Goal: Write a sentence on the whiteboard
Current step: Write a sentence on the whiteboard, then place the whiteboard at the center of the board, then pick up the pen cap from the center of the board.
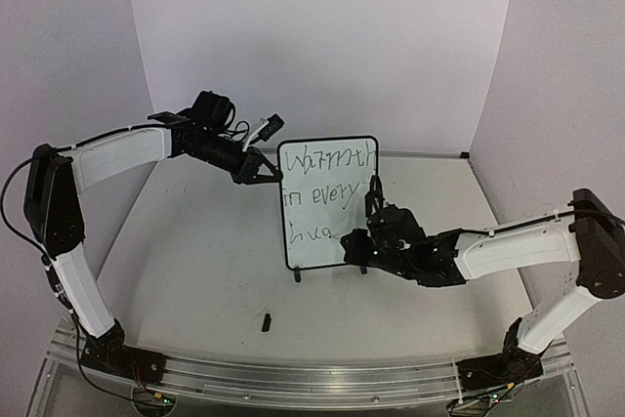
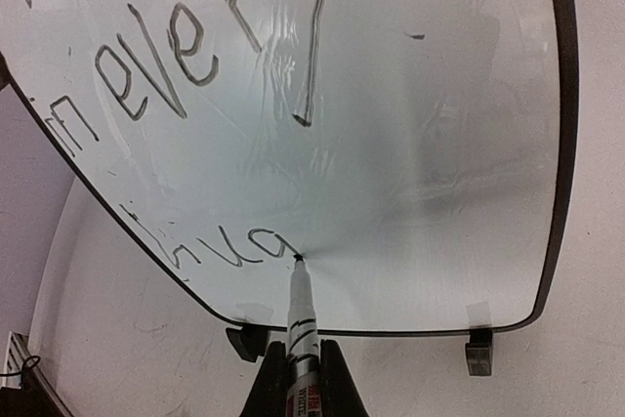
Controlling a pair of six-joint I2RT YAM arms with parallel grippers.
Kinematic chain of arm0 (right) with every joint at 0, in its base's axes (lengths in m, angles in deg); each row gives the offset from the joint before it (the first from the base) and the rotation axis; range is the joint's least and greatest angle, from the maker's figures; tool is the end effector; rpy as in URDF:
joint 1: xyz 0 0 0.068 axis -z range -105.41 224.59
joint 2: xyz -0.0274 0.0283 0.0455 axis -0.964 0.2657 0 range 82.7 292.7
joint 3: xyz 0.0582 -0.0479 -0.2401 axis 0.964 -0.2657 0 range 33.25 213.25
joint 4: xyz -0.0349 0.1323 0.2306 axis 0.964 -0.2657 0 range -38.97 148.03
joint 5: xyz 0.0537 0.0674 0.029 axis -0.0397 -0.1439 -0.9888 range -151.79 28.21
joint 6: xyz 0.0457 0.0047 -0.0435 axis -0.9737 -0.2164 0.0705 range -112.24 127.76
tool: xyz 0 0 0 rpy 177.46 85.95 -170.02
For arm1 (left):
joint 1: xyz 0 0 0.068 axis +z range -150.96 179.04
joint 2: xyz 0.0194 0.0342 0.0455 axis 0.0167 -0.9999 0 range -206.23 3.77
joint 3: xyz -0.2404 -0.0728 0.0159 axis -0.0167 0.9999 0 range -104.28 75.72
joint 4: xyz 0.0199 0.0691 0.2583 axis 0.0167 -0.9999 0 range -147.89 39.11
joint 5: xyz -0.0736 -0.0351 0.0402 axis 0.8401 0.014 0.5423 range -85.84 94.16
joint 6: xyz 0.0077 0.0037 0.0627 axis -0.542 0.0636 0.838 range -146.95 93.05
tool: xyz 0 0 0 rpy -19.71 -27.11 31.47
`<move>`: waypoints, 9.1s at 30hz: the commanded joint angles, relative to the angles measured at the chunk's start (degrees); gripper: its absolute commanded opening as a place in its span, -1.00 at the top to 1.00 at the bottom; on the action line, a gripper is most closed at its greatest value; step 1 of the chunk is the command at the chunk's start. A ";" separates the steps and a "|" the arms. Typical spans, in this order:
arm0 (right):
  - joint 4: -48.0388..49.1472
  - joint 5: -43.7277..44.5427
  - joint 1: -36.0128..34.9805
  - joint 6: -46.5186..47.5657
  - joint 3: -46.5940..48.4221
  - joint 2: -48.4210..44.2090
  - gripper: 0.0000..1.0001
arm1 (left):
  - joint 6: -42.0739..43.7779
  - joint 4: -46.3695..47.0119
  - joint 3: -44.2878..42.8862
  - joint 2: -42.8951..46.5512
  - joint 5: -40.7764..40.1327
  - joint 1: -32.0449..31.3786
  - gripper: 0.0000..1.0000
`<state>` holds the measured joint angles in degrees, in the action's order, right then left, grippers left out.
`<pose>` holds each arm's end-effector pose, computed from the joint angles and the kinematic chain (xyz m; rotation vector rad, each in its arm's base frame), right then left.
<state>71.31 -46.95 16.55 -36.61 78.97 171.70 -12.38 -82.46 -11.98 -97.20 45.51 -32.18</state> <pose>0.1932 0.2863 0.1659 -0.0965 2.1788 0.8010 0.3285 -0.2366 0.2738 1.2186 1.9645 -0.9901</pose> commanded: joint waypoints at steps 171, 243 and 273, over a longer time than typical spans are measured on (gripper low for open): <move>-11.18 -17.72 4.26 16.89 -9.18 -32.33 1.00 | -38.04 16.67 36.43 30.23 -27.40 -4.00 -0.31; -10.63 -14.88 3.36 10.53 -15.87 -34.06 1.00 | -65.47 1.95 35.87 5.23 -47.08 -41.46 0.66; -10.20 -60.34 7.58 9.68 -4.10 -18.82 1.00 | -24.39 5.25 34.86 21.37 -39.11 -41.43 1.00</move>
<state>59.33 -96.26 23.99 -25.43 71.54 150.85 -49.32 -77.30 26.20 -79.58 1.73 -73.40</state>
